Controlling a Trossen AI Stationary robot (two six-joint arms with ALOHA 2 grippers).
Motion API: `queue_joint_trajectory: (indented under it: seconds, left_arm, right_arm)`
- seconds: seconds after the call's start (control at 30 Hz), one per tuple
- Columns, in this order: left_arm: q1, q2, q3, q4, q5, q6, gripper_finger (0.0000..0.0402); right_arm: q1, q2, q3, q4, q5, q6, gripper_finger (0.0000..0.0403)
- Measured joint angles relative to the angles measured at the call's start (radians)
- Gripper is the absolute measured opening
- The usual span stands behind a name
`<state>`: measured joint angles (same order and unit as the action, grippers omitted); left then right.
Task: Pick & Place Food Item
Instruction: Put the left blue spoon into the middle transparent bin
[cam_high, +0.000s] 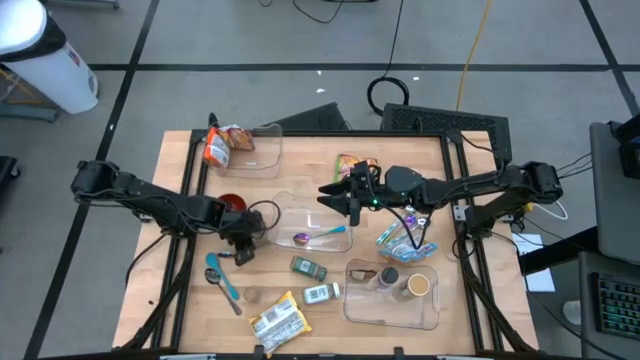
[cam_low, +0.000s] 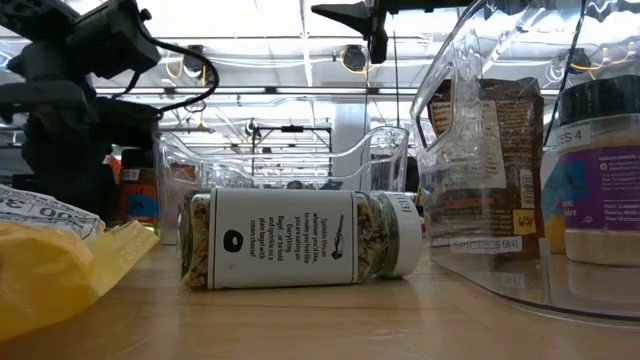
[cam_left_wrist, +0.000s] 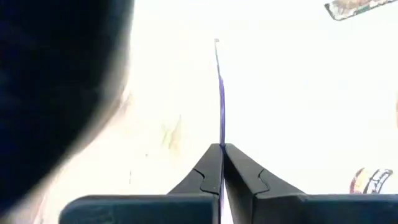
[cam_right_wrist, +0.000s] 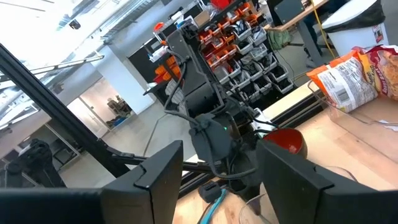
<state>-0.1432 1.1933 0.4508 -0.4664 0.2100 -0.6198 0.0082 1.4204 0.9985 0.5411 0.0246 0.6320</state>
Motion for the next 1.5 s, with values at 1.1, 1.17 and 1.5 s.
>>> queue_joint_trajectory:
  seconds: [1.1, 1.17, 1.5]
  left_arm:
    - [0.071, -0.022, 0.036, -0.288, -0.23, -0.193, 0.0001]
    - [0.065, -0.033, 0.043, -0.29, -0.212, -0.177, 0.0001]
    - [0.05, -0.089, 0.192, -0.394, -0.126, -0.092, 0.0]
  right_arm:
    - [0.0, 0.0, 0.0, 0.009, 0.0, 0.011, 0.0196]
    - [0.0, 0.0, 0.0, 0.009, 0.0, 0.011, 0.0196]
    - [-0.002, 0.0, 0.0, 0.008, 0.0, -0.007, 0.0196]
